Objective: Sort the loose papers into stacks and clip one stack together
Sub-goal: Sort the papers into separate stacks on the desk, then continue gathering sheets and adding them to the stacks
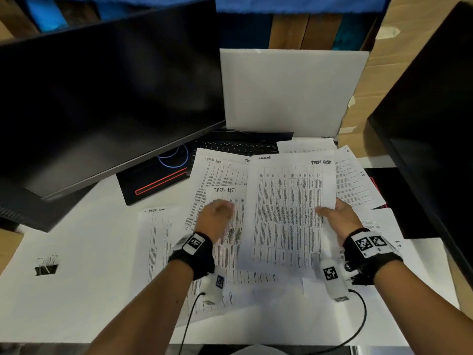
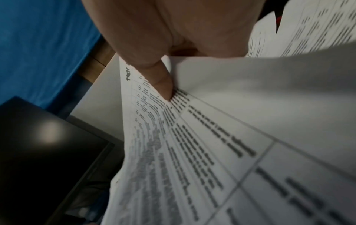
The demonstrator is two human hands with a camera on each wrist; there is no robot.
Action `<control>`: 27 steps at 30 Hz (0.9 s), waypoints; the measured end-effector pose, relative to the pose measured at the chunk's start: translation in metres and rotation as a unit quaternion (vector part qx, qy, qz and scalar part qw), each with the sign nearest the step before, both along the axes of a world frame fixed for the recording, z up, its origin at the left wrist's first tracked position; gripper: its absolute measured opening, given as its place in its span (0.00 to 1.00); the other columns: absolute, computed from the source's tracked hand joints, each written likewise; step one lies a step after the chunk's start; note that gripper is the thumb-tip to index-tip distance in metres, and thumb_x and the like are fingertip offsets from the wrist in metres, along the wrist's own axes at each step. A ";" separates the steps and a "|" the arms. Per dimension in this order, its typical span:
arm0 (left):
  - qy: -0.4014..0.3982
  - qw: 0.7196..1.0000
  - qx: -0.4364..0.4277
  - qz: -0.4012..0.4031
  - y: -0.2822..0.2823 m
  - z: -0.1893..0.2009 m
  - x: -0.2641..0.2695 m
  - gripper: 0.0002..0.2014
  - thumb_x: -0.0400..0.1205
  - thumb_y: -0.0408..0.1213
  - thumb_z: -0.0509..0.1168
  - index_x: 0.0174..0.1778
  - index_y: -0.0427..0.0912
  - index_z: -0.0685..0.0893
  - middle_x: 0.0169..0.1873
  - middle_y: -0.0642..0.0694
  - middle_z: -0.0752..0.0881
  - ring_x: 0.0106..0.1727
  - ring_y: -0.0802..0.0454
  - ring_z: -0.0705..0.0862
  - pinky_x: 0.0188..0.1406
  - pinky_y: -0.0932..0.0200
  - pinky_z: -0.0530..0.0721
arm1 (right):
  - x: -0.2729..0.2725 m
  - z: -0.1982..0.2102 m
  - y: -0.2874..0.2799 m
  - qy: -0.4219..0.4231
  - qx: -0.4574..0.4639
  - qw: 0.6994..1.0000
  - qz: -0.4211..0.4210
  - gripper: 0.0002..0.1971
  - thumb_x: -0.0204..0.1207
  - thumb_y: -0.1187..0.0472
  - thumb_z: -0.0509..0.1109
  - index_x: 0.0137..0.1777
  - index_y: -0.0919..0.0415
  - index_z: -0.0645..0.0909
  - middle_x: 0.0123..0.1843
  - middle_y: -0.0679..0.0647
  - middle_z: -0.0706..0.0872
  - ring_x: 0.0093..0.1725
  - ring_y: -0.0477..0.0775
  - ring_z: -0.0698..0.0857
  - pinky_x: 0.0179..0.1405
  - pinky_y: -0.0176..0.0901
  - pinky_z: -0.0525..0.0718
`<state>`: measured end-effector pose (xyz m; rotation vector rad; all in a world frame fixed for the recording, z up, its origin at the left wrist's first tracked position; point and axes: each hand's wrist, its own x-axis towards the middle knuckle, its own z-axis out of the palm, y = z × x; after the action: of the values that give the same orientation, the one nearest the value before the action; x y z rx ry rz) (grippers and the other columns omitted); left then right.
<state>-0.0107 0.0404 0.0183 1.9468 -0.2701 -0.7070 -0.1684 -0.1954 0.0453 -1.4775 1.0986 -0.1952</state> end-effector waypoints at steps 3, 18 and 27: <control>-0.100 0.989 0.100 0.036 0.005 -0.014 0.028 0.13 0.82 0.31 0.60 0.58 0.46 0.85 0.52 0.47 0.86 0.46 0.49 0.86 0.42 0.60 0.84 | -0.011 -0.005 -0.004 0.038 -0.039 0.998 0.011 0.15 0.78 0.70 0.67 0.61 0.54 0.81 0.55 0.55 0.85 0.54 0.55 0.82 0.56 0.44 0.75; -0.130 0.941 0.311 -0.037 -0.014 -0.024 0.089 0.10 0.76 0.36 0.67 0.52 0.50 0.85 0.59 0.45 0.79 0.61 0.43 0.79 0.61 0.47 0.83 | -0.019 -0.013 -0.012 0.024 -0.050 0.998 0.030 0.17 0.79 0.69 0.67 0.67 0.61 0.80 0.56 0.55 0.85 0.56 0.56 0.82 0.60 0.46 0.74; 0.029 0.974 -0.044 0.219 0.000 0.003 0.070 0.09 0.83 0.32 0.63 0.56 0.47 0.81 0.42 0.46 0.83 0.27 0.55 0.75 0.22 0.68 0.76 | 0.010 -0.010 0.011 -0.025 0.014 0.996 0.090 0.11 0.78 0.66 0.69 0.55 0.49 0.82 0.54 0.49 0.88 0.58 0.54 0.84 0.67 0.50 0.75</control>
<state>0.0595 0.0404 0.0216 1.8120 0.1611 -0.4500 -0.1584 -0.1847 0.0349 -1.5292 0.9198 -0.0888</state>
